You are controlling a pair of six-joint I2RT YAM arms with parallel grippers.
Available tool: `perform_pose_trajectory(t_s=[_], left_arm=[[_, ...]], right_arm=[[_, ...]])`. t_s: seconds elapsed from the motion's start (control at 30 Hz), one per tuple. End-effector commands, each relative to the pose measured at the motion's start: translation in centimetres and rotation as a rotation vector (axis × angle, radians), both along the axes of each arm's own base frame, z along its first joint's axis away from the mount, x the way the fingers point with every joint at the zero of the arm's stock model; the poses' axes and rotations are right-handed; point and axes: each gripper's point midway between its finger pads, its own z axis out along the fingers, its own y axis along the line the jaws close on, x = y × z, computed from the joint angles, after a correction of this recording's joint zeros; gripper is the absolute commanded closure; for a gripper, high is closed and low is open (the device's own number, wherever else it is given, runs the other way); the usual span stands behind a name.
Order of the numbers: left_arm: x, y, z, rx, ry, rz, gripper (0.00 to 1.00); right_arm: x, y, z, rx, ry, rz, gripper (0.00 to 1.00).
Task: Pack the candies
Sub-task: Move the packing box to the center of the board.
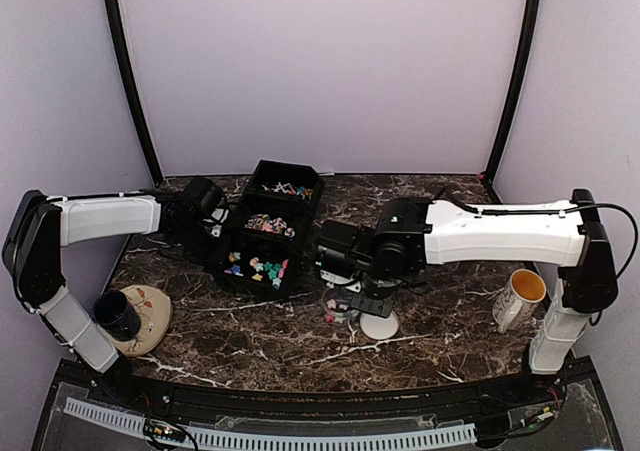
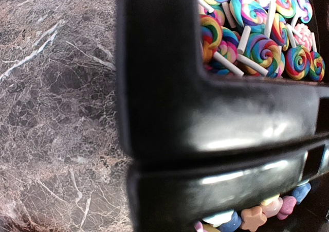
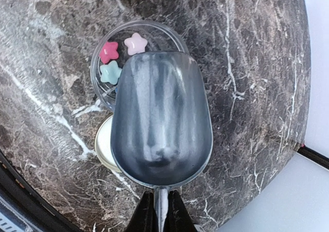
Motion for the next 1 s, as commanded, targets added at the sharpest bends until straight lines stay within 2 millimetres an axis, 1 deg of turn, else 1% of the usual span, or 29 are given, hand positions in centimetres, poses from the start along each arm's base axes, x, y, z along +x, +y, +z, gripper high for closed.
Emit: perform_pose_trajectory(t_s=[0.0, 0.23, 0.33, 0.4, 0.53, 0.63, 0.7, 0.77, 0.83, 0.87, 0.93, 0.97], left_arm=[[4.1, -3.0, 6.3, -0.161, -0.217, -0.005, 1.0], [4.0, -3.1, 6.5, -0.168, -0.22, -0.011, 1.0], [4.0, -3.1, 6.6, -0.171, -0.22, -0.013, 1.0], [4.0, -3.1, 6.7, -0.173, -0.221, -0.012, 1.0], [3.9, -3.1, 6.9, -0.175, -0.225, -0.011, 1.0], [4.0, -3.2, 6.9, -0.176, -0.226, -0.016, 1.0], [3.9, -3.3, 6.8, -0.181, -0.223, -0.02, 1.0], [3.9, -3.5, 6.8, -0.187, -0.217, -0.028, 1.0], [3.8, -3.6, 6.6, -0.188, -0.209, -0.036, 1.0], [3.8, -3.6, 6.5, -0.188, -0.205, -0.037, 1.0], [3.8, -3.7, 6.5, -0.185, -0.202, -0.041, 1.0], [3.8, -3.7, 6.4, -0.186, -0.199, -0.041, 1.0]], right_arm=[[3.0, 0.0, 1.7, 0.0, -0.133, -0.08, 1.0], [6.3, 0.2, 0.9, 0.002, -0.18, -0.132, 1.0], [7.8, 0.5, 1.1, 0.01, -0.21, -0.144, 1.0], [8.8, 0.7, 1.4, 0.02, -0.232, -0.159, 1.0], [10.4, 1.0, 2.9, 0.058, -0.279, -0.189, 1.0], [10.7, 1.3, 4.3, 0.08, -0.289, -0.186, 1.0], [10.6, 1.8, 5.9, 0.112, -0.282, -0.179, 1.0], [10.2, 2.7, 7.8, 0.172, -0.269, -0.155, 1.0], [9.6, 3.7, 9.6, 0.239, -0.255, -0.112, 1.0], [9.1, 4.2, 10.1, 0.26, -0.241, -0.084, 1.0], [7.9, 5.1, 10.7, 0.277, -0.218, -0.021, 1.0], [7.3, 5.5, 10.6, 0.271, -0.204, 0.012, 1.0]])
